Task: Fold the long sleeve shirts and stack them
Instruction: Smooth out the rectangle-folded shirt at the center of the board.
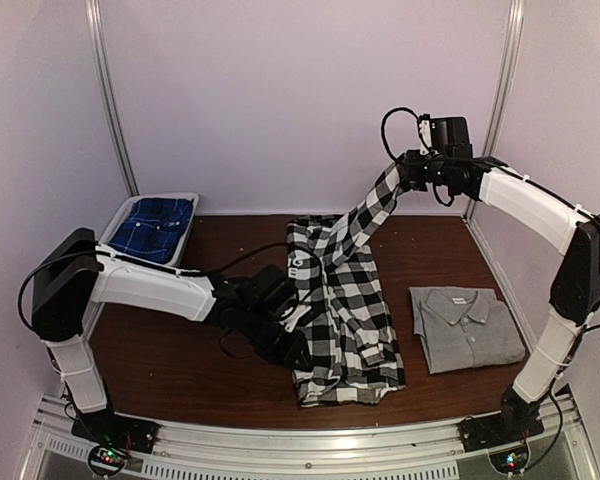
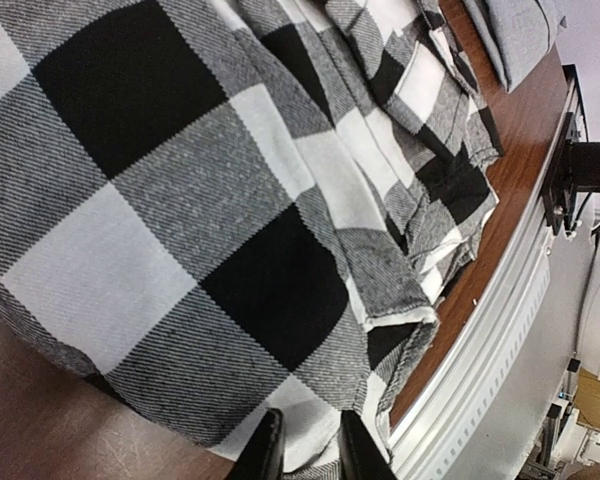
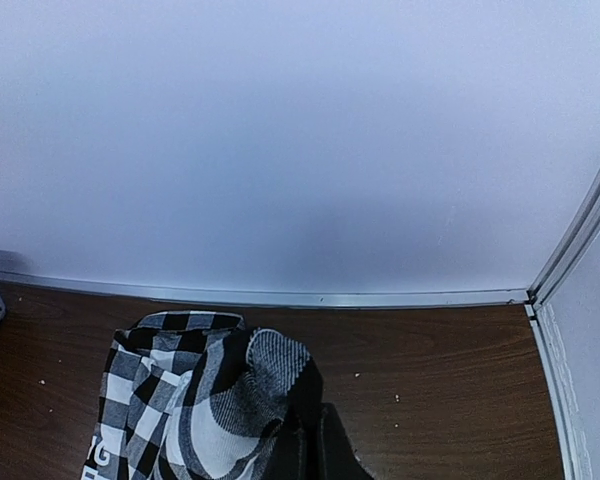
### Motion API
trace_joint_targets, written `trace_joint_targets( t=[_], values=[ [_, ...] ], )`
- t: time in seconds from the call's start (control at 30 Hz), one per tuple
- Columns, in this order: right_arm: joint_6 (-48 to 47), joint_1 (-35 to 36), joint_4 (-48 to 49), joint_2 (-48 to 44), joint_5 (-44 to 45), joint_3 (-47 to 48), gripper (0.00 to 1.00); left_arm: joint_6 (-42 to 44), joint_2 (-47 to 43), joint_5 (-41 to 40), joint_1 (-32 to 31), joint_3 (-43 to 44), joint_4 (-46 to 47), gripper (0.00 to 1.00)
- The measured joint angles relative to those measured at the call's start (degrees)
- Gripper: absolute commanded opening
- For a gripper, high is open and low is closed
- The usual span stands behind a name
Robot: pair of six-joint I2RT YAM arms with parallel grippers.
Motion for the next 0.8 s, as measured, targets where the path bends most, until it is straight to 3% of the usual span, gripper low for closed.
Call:
trace_joint_targets(
  t=[0.37, 0.8],
  values=[
    [-0.02, -0.04, -0.52, 0.13, 0.35, 0.04, 0.01, 0.42, 4.57, 5.99, -1.16, -2.95, 3.39, 0.25],
    [-3.39, 0.7, -3.26, -1.22, -3.76, -3.87, 0.03, 0.63, 1.05, 6.91, -0.15, -1.88, 1.62, 0.3]
  ],
)
